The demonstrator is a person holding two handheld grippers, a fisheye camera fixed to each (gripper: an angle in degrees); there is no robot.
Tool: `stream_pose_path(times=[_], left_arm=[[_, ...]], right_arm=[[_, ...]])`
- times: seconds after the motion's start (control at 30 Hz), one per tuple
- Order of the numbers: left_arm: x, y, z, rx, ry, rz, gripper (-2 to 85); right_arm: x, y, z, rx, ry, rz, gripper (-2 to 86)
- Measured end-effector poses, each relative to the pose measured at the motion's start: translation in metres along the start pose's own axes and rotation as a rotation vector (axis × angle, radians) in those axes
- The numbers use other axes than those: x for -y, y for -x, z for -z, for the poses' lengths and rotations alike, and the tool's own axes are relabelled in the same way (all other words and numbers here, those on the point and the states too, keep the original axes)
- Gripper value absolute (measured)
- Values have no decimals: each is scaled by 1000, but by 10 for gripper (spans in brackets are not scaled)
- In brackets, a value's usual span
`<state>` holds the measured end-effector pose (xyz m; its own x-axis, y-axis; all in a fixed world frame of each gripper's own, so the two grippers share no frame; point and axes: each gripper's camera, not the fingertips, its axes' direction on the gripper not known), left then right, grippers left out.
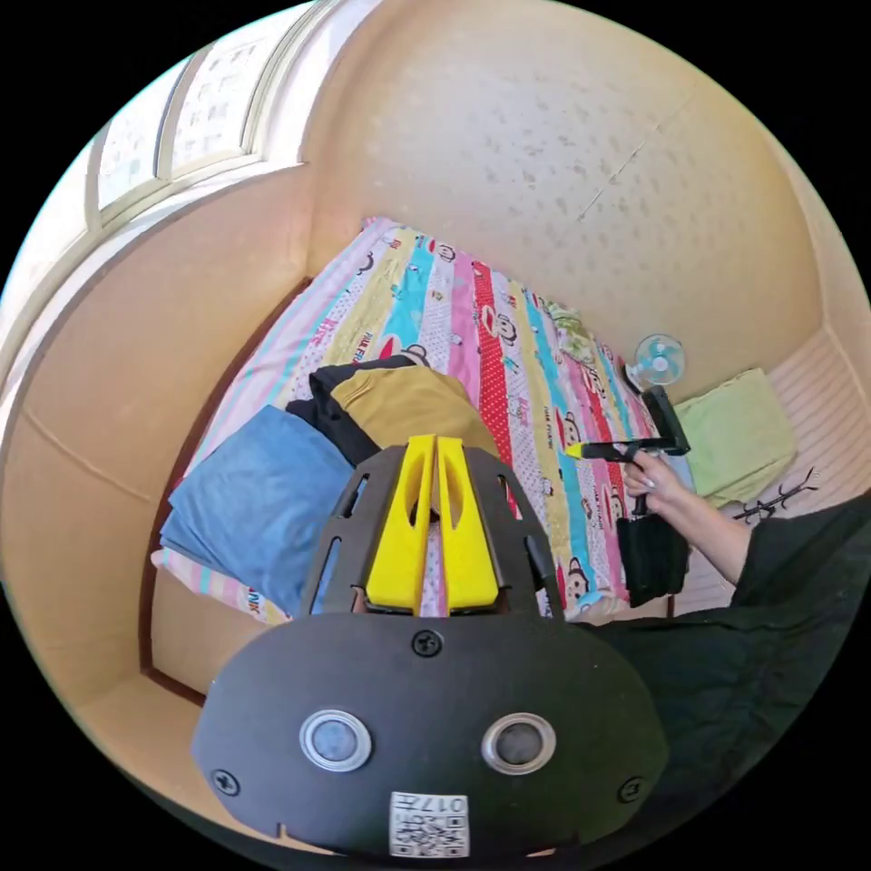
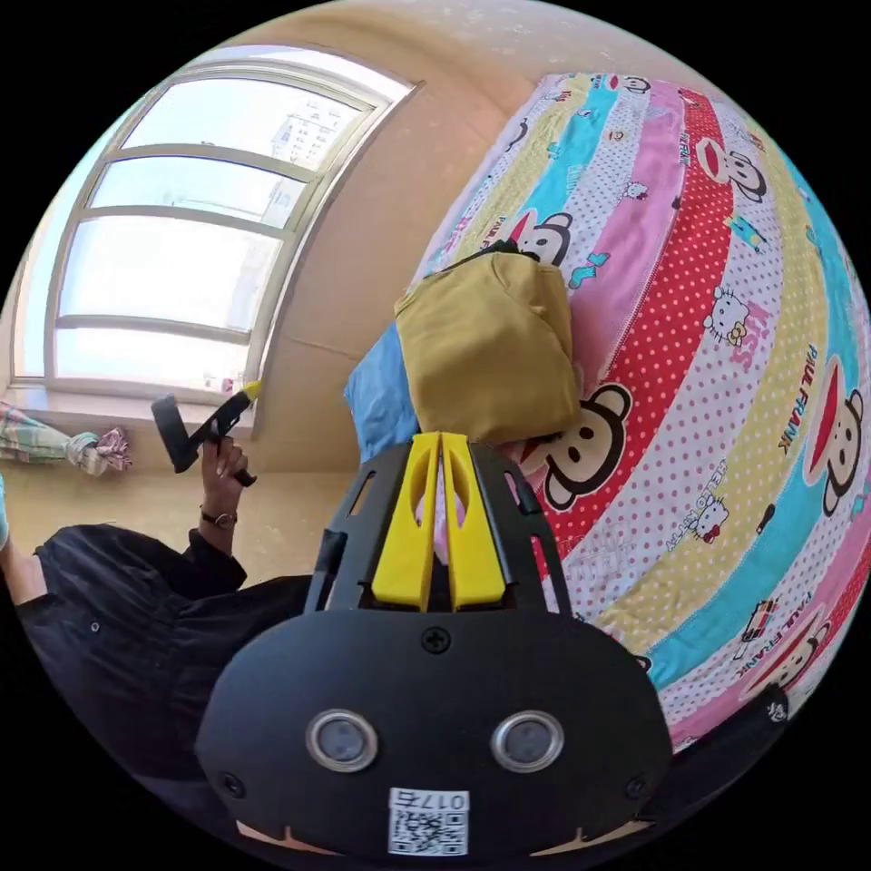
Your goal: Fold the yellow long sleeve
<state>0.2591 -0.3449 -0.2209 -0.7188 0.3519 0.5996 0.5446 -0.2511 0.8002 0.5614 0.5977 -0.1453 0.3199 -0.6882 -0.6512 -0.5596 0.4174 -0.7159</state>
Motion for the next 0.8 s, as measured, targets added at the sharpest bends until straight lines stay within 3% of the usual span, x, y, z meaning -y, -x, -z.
stream_pose_path(times=[0.1, 0.33, 0.4, 0.47, 0.6, 0.7, 0.8], left_arm=[[-16, 3, 2, 27, 13, 42, -9], [-64, 22, -8, -252, 23, 251, -10], [-71, 20, -6, -239, 25, 275, -9], [-71, 18, 2, -245, 6, 281, -8], [-57, 21, 15, -334, -74, 285, -1], [-39, 27, 12, -376, -88, 305, 51], [-25, 43, 0, -538, -93, 399, 124]], right_arm=[[66, -8, -20, -138, 48, 44, 62], [163, -63, -80, -162, 69, 6, 120], [165, -77, -107, -38, 115, -26, 91], [151, -79, -106, 66, 20, -69, 66], [93, -31, -72, 428, -128, 139, 41], [42, 22, -73, 517, -27, 277, 34], [5, 61, -94, 457, 84, 343, 31]])
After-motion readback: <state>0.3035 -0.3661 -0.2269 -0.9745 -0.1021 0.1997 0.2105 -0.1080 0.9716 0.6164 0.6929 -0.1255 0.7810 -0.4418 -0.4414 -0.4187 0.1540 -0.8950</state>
